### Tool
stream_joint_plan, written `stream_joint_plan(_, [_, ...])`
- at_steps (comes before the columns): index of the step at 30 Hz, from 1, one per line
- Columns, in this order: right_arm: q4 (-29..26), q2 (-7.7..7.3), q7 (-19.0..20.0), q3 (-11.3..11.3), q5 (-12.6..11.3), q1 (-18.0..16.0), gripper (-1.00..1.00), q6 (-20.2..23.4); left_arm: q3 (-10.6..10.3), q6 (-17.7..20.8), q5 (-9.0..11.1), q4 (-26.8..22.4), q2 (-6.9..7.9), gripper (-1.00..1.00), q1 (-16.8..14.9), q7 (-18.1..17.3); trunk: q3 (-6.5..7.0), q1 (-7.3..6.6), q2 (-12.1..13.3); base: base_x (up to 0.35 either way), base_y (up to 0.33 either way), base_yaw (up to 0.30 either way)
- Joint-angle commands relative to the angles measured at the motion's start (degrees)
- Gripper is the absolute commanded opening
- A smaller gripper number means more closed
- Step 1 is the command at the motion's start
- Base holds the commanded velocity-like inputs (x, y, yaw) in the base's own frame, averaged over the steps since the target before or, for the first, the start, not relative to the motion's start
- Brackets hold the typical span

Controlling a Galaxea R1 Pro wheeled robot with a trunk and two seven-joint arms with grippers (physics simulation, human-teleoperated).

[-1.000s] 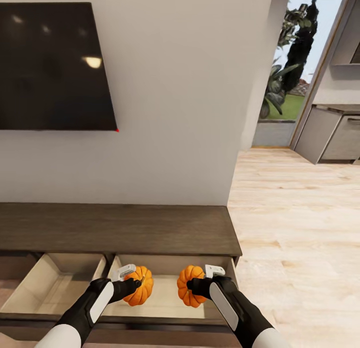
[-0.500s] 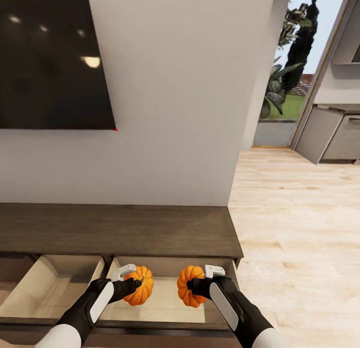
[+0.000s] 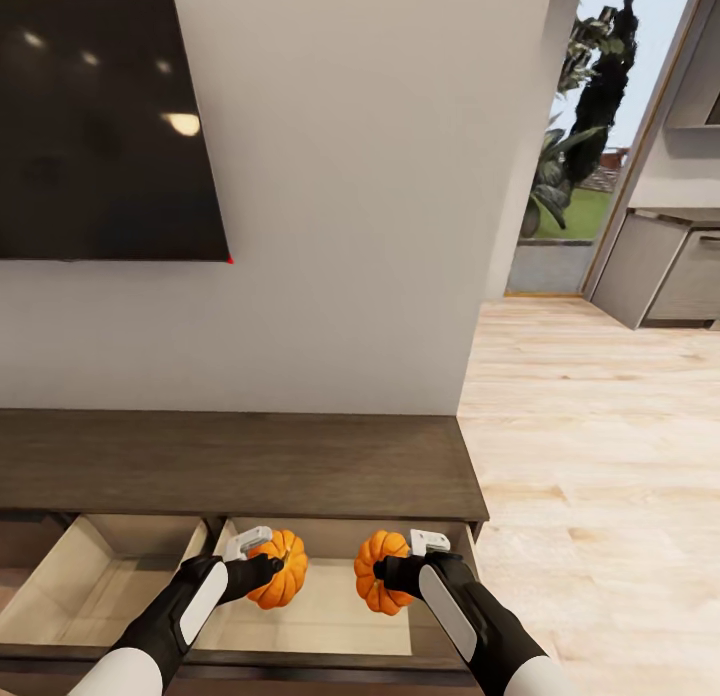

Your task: Place each of the two pumpkins and all three candles from the living room inside a cabinet in the living room (use any cabinet), then make sure every cabinet is closed, and position the cauldron so it is next to a table in the living room.

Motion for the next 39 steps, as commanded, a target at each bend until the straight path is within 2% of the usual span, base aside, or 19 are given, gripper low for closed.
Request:
stream_joint_plan(1, [-0.08, -0.03, -0.58, 0.17, -0.61, -0.04, -1.00, 0.09, -0.35, 0.17, 0.52, -0.11, 0.08, -1.00, -0.02, 0.51, -0.05, -0.01, -0.03, 0.000, 0.000, 0.000])
stream_joint_plan(3, [-0.09, -0.03, -0.58, 0.17, -0.61, -0.04, -1.00, 0.09, -0.35, 0.17, 0.51, -0.15, 0.08, -1.00, -0.02, 0.51, -0.05, -0.01, -0.03, 0.000, 0.000, 0.000])
stream_joint_plan(12, [-0.14, -0.03, -0.58, 0.16, -0.61, -0.04, -1.00, 0.18, -0.35, 0.09, 0.52, -0.23, 0.15, -1.00, -0.02, 0.51, -1.67, 1.97, -3.64, 0.000, 0.000, 0.000])
stream_joint_plan(20, [-0.15, -0.03, -0.58, 0.10, -0.61, -0.04, -1.00, 0.15, -0.26, -2.32, 0.49, -0.23, 0.16, -1.00, -0.02, 0.51, -3.10, 3.73, -6.84, 0.000, 0.000, 0.000])
stream_joint_plan(39, [-0.17, -0.02, -0.75, 0.17, -0.61, -0.04, -1.00, 0.11, -0.23, -2.47, 0.53, 0.06, 0.10, -1.00, -0.02, 0.51, -6.52, 7.90, -14.46, 0.000, 0.000, 0.000])
